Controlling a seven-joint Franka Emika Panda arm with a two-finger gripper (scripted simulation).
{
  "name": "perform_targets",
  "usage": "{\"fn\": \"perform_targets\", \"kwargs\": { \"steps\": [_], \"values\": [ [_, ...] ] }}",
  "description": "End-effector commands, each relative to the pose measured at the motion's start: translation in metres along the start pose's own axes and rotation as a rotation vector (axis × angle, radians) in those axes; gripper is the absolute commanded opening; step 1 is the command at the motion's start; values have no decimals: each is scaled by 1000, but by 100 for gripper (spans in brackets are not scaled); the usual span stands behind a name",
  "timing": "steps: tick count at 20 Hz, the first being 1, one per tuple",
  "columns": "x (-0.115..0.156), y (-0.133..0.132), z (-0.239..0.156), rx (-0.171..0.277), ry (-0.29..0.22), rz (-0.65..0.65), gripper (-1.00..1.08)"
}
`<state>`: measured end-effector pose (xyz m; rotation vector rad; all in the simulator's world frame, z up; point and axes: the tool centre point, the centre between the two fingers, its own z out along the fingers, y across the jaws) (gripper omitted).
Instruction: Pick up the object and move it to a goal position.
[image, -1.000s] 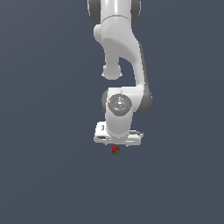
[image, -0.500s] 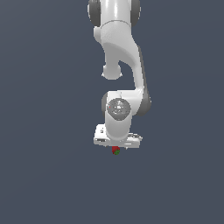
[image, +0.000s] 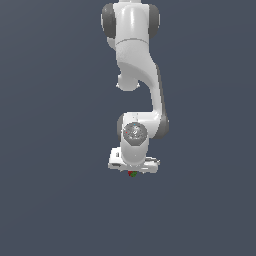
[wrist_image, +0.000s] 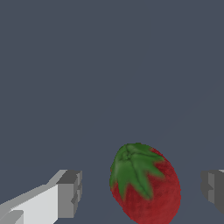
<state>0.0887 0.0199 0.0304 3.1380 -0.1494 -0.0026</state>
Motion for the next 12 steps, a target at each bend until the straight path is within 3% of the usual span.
{"fn": "perform_targets", "kwargs": {
  "steps": [1, 5, 6, 12],
  "values": [
    [1, 0, 7, 0, 1, 0, 100],
    [2, 0, 8, 0, 1, 0, 100],
    [2, 0, 8, 0, 1, 0, -100],
    [2, 0, 8, 0, 1, 0, -100]
  ]
}}
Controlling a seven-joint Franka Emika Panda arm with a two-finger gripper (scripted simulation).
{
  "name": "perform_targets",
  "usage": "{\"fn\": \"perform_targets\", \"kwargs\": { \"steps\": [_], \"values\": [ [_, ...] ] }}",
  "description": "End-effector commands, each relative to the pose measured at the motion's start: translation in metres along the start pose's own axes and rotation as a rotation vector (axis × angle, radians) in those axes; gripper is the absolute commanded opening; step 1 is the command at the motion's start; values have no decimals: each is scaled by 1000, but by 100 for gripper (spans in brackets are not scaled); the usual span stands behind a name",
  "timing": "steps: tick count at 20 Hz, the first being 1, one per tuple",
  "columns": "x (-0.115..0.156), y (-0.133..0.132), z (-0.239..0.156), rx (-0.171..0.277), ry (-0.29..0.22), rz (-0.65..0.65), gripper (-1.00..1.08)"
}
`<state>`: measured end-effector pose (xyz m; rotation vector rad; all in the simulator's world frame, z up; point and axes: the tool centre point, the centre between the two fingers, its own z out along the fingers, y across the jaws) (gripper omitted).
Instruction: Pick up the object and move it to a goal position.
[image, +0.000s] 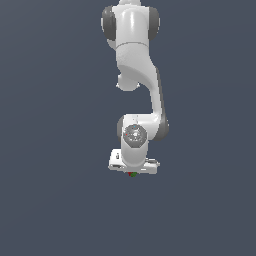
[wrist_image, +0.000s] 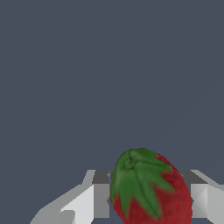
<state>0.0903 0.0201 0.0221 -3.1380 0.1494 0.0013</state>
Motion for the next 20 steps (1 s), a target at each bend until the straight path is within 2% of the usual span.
{"fn": "perform_targets", "kwargs": {
  "steps": [1, 10, 15, 20],
  "values": [
    [0, 0, 0, 0, 1, 0, -100],
    [-1, 11, -9, 0, 1, 0, -100],
    [-4, 38, -29, 0, 0, 1, -100],
    [-9, 81, -63, 0, 0, 1, -100]
  ]
}}
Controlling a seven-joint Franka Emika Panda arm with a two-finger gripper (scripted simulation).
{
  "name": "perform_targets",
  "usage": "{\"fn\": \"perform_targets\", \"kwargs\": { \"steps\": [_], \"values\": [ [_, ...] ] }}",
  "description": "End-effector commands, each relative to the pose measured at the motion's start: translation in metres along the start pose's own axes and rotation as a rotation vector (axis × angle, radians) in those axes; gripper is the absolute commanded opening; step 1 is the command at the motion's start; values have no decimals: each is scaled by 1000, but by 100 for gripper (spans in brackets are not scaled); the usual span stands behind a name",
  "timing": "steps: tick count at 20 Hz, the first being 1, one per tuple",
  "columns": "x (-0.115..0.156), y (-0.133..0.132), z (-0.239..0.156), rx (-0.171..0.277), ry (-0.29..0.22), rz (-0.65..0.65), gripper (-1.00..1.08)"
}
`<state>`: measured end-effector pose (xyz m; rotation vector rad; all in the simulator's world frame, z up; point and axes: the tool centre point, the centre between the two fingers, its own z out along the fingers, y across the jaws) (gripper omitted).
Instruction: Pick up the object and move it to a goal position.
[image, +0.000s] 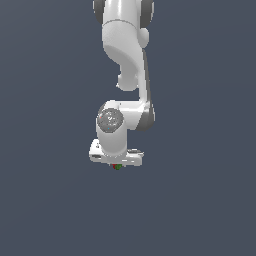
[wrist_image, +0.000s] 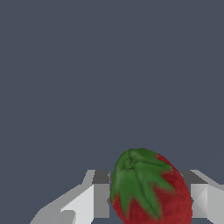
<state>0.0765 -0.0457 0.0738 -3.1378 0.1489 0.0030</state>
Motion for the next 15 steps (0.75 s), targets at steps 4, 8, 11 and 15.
{"fn": "perform_targets", "kwargs": {
  "steps": [4, 8, 11, 15],
  "values": [
    [-4, 50, -40, 0, 2, 1, -100],
    [-6, 79, -63, 0, 2, 1, -100],
    [-7, 93, -74, 0, 2, 1, -100],
    [-7, 100, -79, 0, 2, 1, -100]
  ]
}}
